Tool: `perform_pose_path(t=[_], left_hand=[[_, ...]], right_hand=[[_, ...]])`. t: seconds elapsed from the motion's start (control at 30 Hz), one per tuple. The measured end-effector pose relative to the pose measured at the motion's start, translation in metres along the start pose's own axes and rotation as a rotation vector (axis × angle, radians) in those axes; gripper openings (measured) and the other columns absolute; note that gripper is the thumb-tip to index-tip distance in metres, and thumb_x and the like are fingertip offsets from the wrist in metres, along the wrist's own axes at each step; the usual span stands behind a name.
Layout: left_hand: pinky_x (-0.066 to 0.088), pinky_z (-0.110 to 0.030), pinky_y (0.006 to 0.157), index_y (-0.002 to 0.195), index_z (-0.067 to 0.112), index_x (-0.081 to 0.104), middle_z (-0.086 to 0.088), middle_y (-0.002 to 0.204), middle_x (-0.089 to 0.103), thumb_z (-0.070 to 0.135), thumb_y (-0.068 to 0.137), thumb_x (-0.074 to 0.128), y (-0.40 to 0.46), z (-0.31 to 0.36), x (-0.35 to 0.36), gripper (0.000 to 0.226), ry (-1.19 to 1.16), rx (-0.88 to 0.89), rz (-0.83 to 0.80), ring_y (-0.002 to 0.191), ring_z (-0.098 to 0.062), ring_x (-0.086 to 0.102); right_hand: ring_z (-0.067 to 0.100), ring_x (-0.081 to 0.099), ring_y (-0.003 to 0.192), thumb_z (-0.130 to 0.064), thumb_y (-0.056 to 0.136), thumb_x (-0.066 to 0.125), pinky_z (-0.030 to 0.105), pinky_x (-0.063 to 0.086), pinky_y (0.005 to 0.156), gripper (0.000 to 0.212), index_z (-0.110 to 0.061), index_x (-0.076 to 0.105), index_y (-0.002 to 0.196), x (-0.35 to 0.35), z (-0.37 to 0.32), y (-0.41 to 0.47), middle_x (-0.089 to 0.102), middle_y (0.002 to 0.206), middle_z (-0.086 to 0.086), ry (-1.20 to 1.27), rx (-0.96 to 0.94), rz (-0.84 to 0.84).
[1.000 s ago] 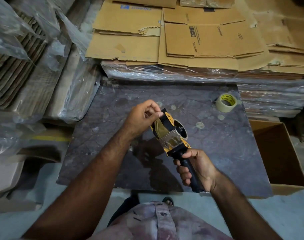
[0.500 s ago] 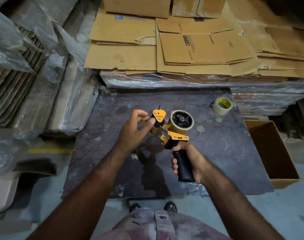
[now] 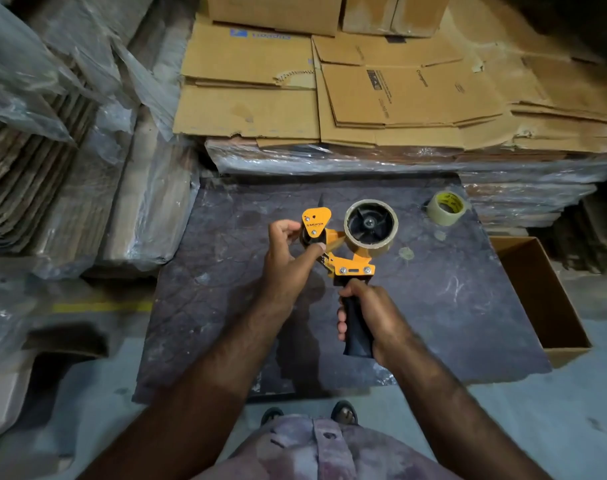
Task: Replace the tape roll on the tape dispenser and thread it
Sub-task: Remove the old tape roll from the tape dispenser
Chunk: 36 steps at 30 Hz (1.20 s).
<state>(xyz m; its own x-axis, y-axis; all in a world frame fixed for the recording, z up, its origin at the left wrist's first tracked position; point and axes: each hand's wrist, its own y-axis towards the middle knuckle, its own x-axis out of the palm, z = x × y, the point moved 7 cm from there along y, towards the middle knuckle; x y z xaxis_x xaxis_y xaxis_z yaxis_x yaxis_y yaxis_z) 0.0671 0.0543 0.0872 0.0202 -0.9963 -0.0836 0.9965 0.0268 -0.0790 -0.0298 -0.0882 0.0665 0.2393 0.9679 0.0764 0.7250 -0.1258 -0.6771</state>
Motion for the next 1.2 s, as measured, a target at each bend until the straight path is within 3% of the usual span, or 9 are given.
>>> perform_pose_path(t=[0.1,0.3,0.5,0.67,0.8,0.87,0.97,1.07,1.2], left_hand=[[0.049,-0.048,0.103,0.104,0.026,0.045,0.004,0.122,0.063,0.029,0.072,0.075,0.002,0.006,0.003,0.044,-0.068,0.011,0.026,0.121,-0.014,0.058],[0.053,-0.039,0.087,0.098,0.030,0.044,-0.004,0.121,0.063,0.020,0.069,0.066,0.011,0.013,0.008,0.038,-0.168,-0.003,0.054,0.112,-0.017,0.060],[0.047,-0.052,0.107,0.100,0.027,0.044,0.002,0.140,0.061,0.016,0.078,0.067,0.006,0.001,0.016,0.034,-0.157,0.009,-0.054,0.130,-0.008,0.056],[0.045,-0.051,0.111,0.113,0.013,0.042,0.004,0.144,0.057,0.011,0.079,0.062,0.009,0.007,0.019,0.040,-0.137,0.070,-0.157,0.132,-0.003,0.054],[0.047,-0.052,0.108,0.109,0.020,0.041,0.000,0.150,0.052,0.019,0.074,0.066,0.009,0.011,0.018,0.043,-0.135,0.106,-0.172,0.133,-0.014,0.055],[0.050,-0.051,0.102,0.111,0.022,0.039,0.002,0.148,0.054,0.020,0.071,0.066,0.011,0.010,0.014,0.049,-0.097,0.130,-0.168,0.132,-0.021,0.055],[0.045,-0.056,0.107,0.119,0.025,0.040,0.004,0.144,0.050,0.018,0.071,0.065,0.020,0.009,-0.001,0.055,0.026,0.147,-0.088,0.136,-0.014,0.046],[0.042,-0.049,0.109,0.123,0.019,0.046,0.000,0.140,0.052,0.029,0.069,0.065,0.027,0.027,-0.010,0.058,0.163,0.289,-0.033,0.132,-0.015,0.048],[0.041,-0.055,0.107,0.126,0.024,0.051,0.006,0.131,0.059,0.043,0.076,0.067,0.026,0.069,0.015,0.056,0.470,0.488,-0.141,0.125,-0.017,0.054]], right_hand=[[0.027,0.049,0.045,-0.018,0.086,0.053,0.033,0.045,0.048,0.014,-0.005,0.056,0.081,0.002,-0.005,0.000,0.055,0.058,0.015,0.023,-0.022,0.022],[0.027,0.049,0.045,-0.020,0.083,0.055,0.033,0.046,0.049,0.016,-0.006,0.057,0.076,0.006,-0.011,0.002,0.055,0.059,0.014,0.047,-0.023,0.026],[0.023,0.047,0.045,-0.021,0.084,0.053,0.031,0.044,0.048,0.020,-0.007,0.055,0.069,0.007,-0.016,0.003,0.052,0.058,0.010,0.120,0.008,-0.019],[0.023,0.047,0.047,-0.021,0.084,0.053,0.031,0.044,0.049,0.019,-0.008,0.054,0.071,0.002,-0.020,0.004,0.052,0.058,0.009,0.110,0.007,-0.024],[0.023,0.047,0.047,-0.021,0.084,0.053,0.031,0.044,0.049,0.019,-0.008,0.054,0.071,0.001,-0.021,0.005,0.052,0.058,0.010,0.096,0.009,-0.028],[0.023,0.047,0.047,-0.020,0.085,0.053,0.031,0.044,0.049,0.018,-0.008,0.054,0.072,-0.004,-0.020,0.005,0.052,0.059,0.010,0.069,0.009,-0.025],[0.026,0.048,0.045,-0.017,0.087,0.053,0.031,0.044,0.047,0.013,-0.005,0.054,0.081,-0.018,-0.018,0.006,0.053,0.059,0.013,-0.010,-0.038,0.025],[0.026,0.050,0.045,-0.017,0.091,0.054,0.032,0.044,0.048,0.014,-0.005,0.056,0.085,-0.030,-0.015,0.010,0.055,0.058,0.014,-0.114,-0.099,0.097],[0.027,0.051,0.044,-0.017,0.087,0.055,0.034,0.045,0.048,0.013,-0.006,0.060,0.082,-0.032,-0.010,0.012,0.057,0.055,0.013,-0.181,-0.112,0.117]])
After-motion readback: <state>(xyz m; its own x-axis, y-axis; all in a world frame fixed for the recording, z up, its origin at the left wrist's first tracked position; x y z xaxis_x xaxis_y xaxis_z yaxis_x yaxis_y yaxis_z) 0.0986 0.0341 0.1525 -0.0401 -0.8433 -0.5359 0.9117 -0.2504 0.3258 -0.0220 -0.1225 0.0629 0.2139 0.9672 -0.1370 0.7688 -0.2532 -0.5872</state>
